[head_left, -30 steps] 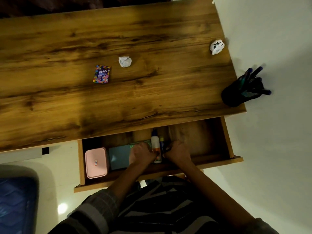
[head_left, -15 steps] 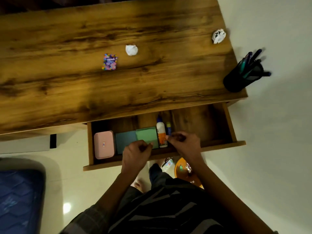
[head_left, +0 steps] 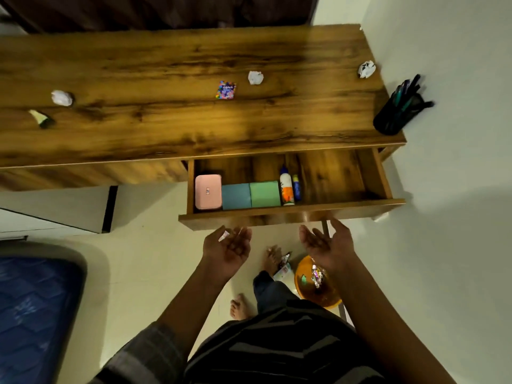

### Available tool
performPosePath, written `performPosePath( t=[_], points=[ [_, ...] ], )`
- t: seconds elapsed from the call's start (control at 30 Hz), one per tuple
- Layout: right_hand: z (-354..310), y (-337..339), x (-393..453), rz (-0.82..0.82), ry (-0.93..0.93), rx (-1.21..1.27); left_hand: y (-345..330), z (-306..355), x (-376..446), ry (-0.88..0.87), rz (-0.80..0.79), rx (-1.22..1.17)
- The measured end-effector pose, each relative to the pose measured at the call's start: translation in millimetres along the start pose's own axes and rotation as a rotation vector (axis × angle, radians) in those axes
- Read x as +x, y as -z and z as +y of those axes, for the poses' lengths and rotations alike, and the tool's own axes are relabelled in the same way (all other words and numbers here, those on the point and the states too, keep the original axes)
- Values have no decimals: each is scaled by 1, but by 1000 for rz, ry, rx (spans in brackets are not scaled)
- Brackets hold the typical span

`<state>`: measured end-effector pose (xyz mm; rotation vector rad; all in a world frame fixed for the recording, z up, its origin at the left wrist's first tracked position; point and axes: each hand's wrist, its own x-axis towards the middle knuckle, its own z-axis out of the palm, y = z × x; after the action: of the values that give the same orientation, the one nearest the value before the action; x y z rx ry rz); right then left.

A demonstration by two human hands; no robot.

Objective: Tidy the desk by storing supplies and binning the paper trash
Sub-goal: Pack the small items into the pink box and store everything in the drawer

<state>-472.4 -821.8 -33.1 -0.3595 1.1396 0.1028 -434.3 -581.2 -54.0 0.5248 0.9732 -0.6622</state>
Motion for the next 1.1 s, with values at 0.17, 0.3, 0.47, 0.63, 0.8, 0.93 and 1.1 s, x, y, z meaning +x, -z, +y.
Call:
performPosePath(
  t=[0.17, 0.3, 0.47, 0.63, 0.8, 0.93, 1.1],
  points=[
    [2, -6, -8, 19, 25, 119, -8, 5, -13, -67, 50, -59],
    [-3, -21, -19, 4, 177, 131, -12, 27, -13, -135, -245, -52],
    [-21, -35, -21, -17, 190, 121, -16, 46, -18, -179, -237, -205],
    [-54, -43, -8, 109, 234, 263, -35, 58, -12, -160, -95, -286],
    [-71, -62, -29, 212, 273, 312, -46, 55, 0, -291, -51, -192],
    [-80, -47, -1, -6, 218, 216, -45, 61, 28, -425, -5, -167],
    [-90, -50, 20, -147, 302, 137, -74, 53, 17, -446, -85, -183]
  ],
)
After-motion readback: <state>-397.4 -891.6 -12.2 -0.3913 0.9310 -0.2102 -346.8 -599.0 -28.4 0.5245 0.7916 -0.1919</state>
